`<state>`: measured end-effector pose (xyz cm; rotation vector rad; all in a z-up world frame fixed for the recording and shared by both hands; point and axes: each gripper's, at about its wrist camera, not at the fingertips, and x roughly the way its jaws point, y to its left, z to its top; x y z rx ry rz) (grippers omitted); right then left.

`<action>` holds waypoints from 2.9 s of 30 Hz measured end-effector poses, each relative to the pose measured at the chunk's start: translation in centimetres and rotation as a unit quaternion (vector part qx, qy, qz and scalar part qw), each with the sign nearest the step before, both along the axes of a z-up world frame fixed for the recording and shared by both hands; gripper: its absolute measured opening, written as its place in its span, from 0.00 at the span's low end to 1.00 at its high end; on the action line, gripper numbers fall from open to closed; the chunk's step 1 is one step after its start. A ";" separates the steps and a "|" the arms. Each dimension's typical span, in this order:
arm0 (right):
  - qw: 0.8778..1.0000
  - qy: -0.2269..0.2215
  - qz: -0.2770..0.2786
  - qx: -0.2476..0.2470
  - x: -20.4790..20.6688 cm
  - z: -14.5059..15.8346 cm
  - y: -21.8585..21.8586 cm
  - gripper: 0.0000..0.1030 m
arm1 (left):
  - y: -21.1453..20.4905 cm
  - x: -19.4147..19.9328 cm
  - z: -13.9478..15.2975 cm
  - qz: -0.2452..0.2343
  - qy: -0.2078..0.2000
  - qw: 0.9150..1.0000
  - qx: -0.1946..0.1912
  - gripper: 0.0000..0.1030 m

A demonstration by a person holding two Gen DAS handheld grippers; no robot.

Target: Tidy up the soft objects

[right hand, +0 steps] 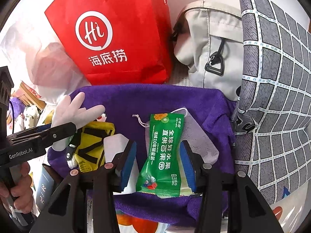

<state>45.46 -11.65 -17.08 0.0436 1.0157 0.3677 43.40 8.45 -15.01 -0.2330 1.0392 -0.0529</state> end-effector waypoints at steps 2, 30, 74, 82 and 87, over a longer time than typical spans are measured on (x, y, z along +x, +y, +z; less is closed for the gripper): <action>1.000 -0.001 0.001 -0.001 -0.1 0.2 0.0 0.45 | -0.1 0.0 0.2 0.000 0.000 1.000 0.002 0.56; 0.997 -0.063 -0.048 -0.021 -10.1 8.0 -3.6 0.88 | -4.2 -11.6 7.7 -0.007 -0.036 0.997 0.061 0.85; 0.984 -0.146 -0.096 -0.036 -39.9 15.7 -8.1 1.00 | -8.5 -40.0 15.8 0.013 -0.144 0.984 0.107 0.95; 0.984 -0.150 -0.096 -0.032 -40.6 15.8 -8.2 1.00 | -8.3 -40.3 15.9 0.013 -0.146 0.983 0.107 0.95; 0.984 -0.149 -0.095 -0.032 -40.6 15.7 -8.2 1.00 | -8.3 -40.4 16.0 0.014 -0.144 0.984 0.106 0.95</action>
